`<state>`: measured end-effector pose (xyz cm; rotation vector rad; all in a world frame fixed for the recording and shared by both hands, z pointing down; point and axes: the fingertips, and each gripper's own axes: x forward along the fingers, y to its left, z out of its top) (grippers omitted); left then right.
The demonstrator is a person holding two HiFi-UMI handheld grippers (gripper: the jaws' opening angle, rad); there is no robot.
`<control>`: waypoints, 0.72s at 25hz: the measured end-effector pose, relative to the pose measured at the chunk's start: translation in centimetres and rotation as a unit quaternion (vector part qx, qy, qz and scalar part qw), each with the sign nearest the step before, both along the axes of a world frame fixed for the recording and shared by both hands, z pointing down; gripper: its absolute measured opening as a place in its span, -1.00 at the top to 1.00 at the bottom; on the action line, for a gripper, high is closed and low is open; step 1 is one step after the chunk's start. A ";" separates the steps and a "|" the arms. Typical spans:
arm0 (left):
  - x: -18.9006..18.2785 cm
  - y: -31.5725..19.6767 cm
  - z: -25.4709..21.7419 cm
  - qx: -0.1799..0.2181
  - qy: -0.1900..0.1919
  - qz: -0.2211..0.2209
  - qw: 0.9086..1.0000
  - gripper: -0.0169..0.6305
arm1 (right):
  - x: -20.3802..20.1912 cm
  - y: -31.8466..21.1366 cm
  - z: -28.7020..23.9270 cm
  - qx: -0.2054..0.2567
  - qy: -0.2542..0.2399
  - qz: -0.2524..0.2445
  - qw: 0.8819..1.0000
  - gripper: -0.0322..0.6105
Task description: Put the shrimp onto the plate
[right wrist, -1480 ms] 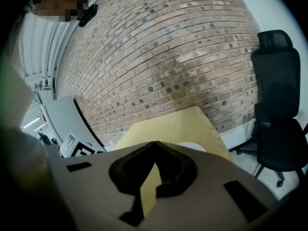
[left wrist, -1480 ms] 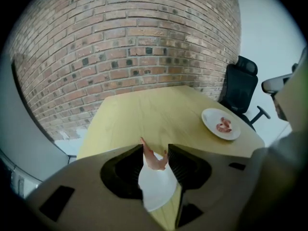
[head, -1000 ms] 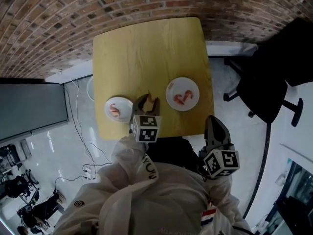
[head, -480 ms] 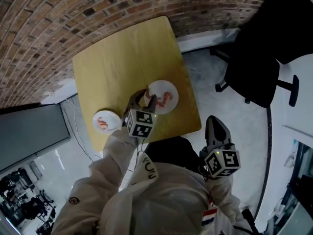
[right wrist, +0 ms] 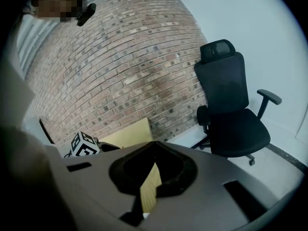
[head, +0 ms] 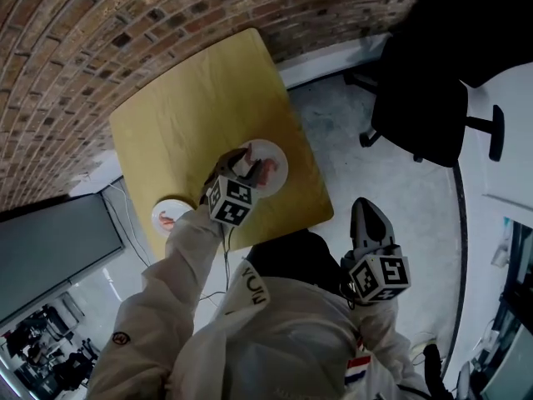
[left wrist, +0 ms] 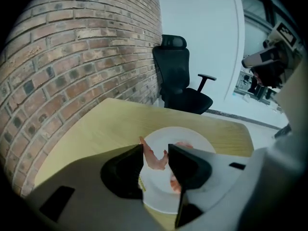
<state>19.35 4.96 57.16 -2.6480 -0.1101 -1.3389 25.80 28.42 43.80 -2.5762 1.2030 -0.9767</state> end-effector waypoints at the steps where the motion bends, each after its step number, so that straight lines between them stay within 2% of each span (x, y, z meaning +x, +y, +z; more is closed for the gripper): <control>1: 0.2 0.1 0.2 -0.001 -0.003 0.003 1.000 0.44 | 0.1 0.3 0.1 -0.001 -0.001 0.004 1.000 0.83; 7: 0.8 0.8 1.1 -0.006 -0.016 0.016 1.000 0.44 | 0.8 1.5 0.3 -0.005 -0.004 0.018 1.000 0.83; 18: 0.9 0.5 1.8 -0.019 -0.020 -0.005 1.000 0.44 | 0.9 1.7 0.6 -0.006 -0.007 0.020 1.000 0.83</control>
